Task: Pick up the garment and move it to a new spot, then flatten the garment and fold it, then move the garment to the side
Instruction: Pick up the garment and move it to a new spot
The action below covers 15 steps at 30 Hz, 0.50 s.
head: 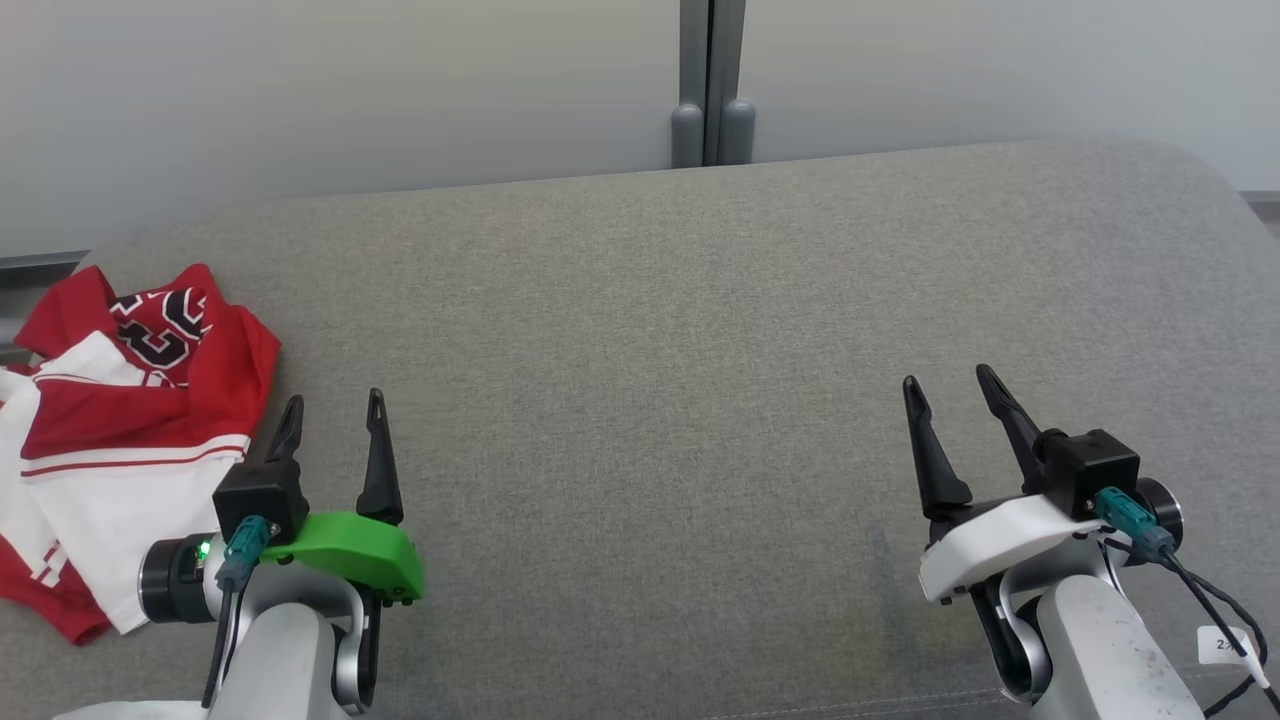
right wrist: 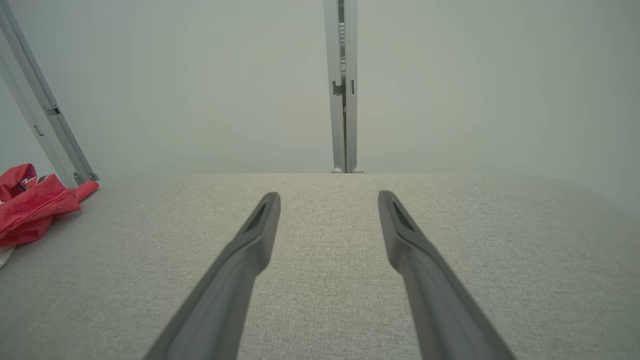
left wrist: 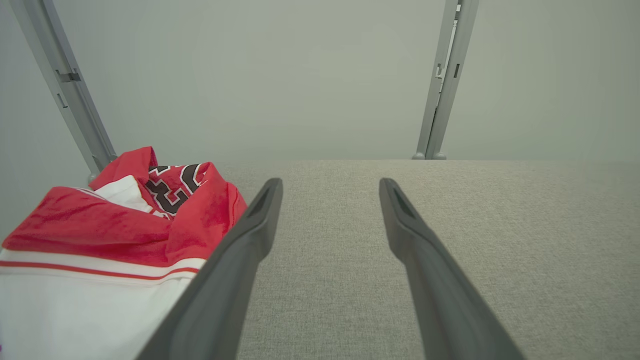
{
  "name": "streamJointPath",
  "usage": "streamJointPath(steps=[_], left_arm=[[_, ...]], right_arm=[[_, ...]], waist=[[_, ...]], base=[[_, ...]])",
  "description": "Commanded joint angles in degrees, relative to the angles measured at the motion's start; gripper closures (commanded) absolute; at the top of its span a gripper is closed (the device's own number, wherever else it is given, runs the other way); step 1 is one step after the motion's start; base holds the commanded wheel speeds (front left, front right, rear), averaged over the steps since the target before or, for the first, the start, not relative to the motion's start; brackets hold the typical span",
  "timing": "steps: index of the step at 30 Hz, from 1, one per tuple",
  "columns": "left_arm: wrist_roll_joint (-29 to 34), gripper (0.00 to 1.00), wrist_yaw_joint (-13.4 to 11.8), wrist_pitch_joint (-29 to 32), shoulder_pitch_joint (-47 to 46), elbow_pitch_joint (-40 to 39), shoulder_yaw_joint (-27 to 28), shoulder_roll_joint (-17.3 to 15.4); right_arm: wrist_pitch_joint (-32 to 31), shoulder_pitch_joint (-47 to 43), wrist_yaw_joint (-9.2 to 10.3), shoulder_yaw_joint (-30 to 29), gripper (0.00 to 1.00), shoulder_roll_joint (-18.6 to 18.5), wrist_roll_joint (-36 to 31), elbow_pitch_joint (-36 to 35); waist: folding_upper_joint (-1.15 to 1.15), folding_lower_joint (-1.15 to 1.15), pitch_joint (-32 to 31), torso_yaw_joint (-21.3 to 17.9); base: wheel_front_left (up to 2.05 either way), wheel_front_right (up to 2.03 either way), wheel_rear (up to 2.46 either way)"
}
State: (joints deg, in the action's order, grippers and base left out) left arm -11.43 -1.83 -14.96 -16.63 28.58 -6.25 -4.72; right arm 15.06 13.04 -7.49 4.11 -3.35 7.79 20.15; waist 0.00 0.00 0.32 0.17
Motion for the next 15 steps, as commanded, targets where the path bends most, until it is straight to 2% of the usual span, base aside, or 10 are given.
streamJointPath(steps=[1, 15], left_arm=[[-0.26, 0.00, 0.02, -0.24, -0.97, 0.11, 0.09, -0.18], [-0.18, 0.00, 0.28, -0.23, -2.77, -1.59, 0.89, -0.78]], right_arm=[[0.24, 0.12, 0.00, 0.07, 0.00, -0.18, -0.09, 0.12], [0.24, 3.24, 0.00, 0.99, 0.00, -1.17, 0.18, 0.63]], waist=[[0.00, 0.00, 0.04, 0.52], [0.00, 0.00, 1.42, 9.73]], base=[[0.00, 0.00, 0.00], [0.00, 0.00, 0.00]])
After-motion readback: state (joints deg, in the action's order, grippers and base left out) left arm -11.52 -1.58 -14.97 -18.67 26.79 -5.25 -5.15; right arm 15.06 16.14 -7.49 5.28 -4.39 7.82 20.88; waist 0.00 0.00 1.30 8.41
